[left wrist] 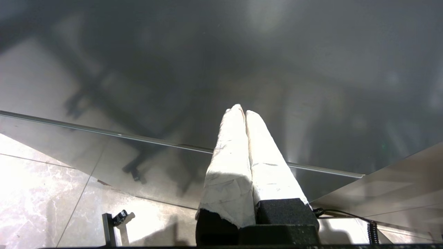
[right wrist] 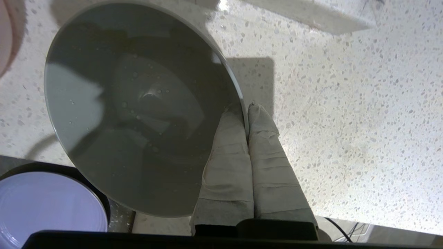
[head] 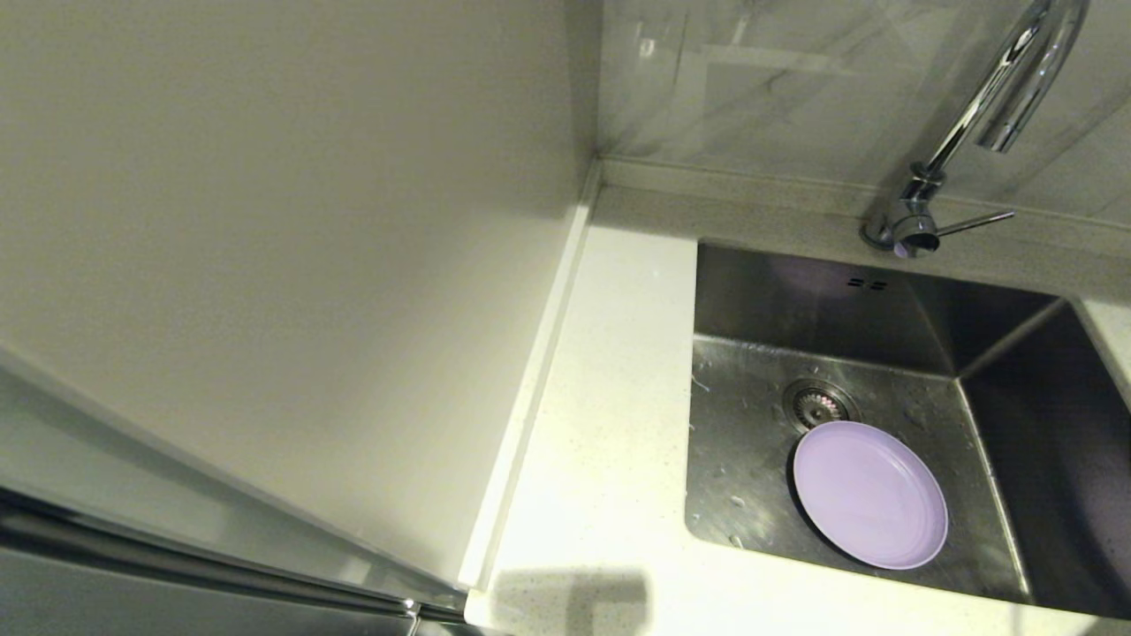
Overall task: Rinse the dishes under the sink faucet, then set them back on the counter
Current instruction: Place the bowl on the table
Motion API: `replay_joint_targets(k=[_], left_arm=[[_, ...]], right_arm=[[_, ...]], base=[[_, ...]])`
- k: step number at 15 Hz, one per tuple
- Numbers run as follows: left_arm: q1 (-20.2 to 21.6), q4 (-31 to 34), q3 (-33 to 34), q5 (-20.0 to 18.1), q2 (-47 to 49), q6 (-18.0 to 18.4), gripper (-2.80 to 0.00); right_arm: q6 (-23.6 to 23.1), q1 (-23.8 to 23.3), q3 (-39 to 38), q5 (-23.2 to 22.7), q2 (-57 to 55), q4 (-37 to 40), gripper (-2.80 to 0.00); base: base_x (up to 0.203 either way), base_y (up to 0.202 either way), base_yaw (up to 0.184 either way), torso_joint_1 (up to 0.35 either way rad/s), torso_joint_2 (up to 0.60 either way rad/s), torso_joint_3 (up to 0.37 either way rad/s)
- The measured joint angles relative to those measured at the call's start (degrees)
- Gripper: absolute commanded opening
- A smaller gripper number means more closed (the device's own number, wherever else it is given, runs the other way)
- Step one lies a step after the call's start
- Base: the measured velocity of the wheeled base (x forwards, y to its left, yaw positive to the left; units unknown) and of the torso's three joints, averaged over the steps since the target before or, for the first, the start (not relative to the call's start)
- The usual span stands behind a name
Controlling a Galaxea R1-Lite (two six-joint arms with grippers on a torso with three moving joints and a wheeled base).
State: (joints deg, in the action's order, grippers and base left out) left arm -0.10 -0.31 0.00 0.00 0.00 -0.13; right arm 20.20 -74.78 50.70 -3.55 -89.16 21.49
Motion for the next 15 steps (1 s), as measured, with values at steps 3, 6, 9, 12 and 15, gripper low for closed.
replay_joint_targets(k=[3, 6, 9, 12, 15], left_arm=[[0.00, -0.02, 0.00, 0.00, 0.00, -0.02, -2.80], [0.00, -0.02, 0.00, 0.00, 0.00, -0.02, -2.80], [0.00, -0.02, 0.00, 0.00, 0.00, 0.00, -2.80], [0.00, -0.02, 0.00, 0.00, 0.00, -0.02, -2.80], [0.00, -0.02, 0.00, 0.00, 0.00, -0.03, -2.80]], right_arm=[[0.00, -0.02, 0.58, 0.00, -0.09, 0.01, -2.80], [-0.01, -0.02, 0.72, -0.02, 0.01, 0.00, -2.80], [-0.02, 0.05, 1.04, 0.00, 0.07, 0.00, -2.80], [-1.73, 0.06, 1.22, -0.18, -0.16, -0.09, -2.80], [-2.31, 0.11, 1.31, -0.89, -0.53, -0.06, -2.80]], base=[[0.000, 0.000, 0.000, 0.000, 0.00, 0.000], [0.000, 0.000, 0.000, 0.000, 0.00, 0.000], [0.000, 0.000, 0.000, 0.000, 0.00, 0.000], [0.000, 0.000, 0.000, 0.000, 0.00, 0.000], [0.000, 0.000, 0.000, 0.000, 0.00, 0.000]])
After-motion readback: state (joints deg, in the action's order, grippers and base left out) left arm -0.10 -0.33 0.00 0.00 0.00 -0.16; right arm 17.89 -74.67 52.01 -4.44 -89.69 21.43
